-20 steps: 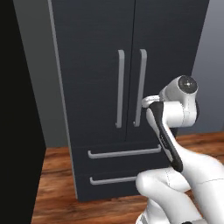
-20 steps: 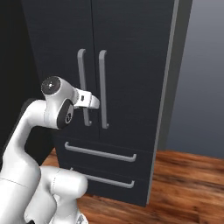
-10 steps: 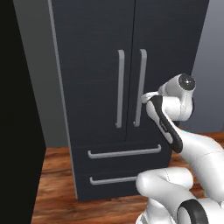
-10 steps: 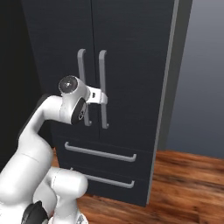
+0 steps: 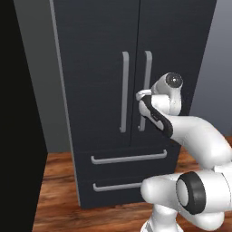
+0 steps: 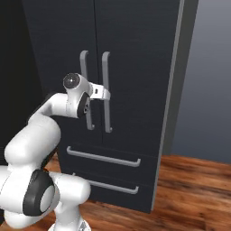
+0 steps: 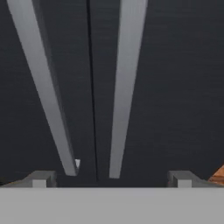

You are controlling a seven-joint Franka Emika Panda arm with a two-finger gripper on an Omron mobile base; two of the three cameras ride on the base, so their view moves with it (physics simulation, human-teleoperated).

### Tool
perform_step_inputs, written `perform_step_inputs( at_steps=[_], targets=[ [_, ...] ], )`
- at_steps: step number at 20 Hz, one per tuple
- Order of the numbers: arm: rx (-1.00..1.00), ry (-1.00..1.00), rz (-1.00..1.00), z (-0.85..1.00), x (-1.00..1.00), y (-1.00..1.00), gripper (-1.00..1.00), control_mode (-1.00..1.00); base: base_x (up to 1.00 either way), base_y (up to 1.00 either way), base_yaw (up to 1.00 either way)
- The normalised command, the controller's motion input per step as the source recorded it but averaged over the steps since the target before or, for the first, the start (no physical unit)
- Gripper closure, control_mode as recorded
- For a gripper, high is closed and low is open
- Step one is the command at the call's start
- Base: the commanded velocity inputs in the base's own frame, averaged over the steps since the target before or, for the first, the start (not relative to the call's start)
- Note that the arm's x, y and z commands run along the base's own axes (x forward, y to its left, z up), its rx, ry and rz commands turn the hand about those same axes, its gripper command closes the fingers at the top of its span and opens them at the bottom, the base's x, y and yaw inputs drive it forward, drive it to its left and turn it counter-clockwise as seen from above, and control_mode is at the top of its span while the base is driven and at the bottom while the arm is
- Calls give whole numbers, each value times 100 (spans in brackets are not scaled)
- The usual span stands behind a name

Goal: Place one of the steaks on the plate and the other in the bowl. Then place the bowl in the fridge.

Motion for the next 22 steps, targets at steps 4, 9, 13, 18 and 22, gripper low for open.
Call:
perform_step_inputs(
  at_steps=[4,9,13,18,22],
  targets=[
    [2,2,0,-13,64,-8,-100,-100,0,0,0],
    [0,1,0,-12,62,-11,-100,-100,0,0,0],
    [0,0,0,-13,58,-9,-100,-100,0,0,0],
    [0,0,0,-17,56,-12,-100,-100,0,0,0],
    [0,0,0,-20,64,-3,-100,-100,0,0,0]
  ],
)
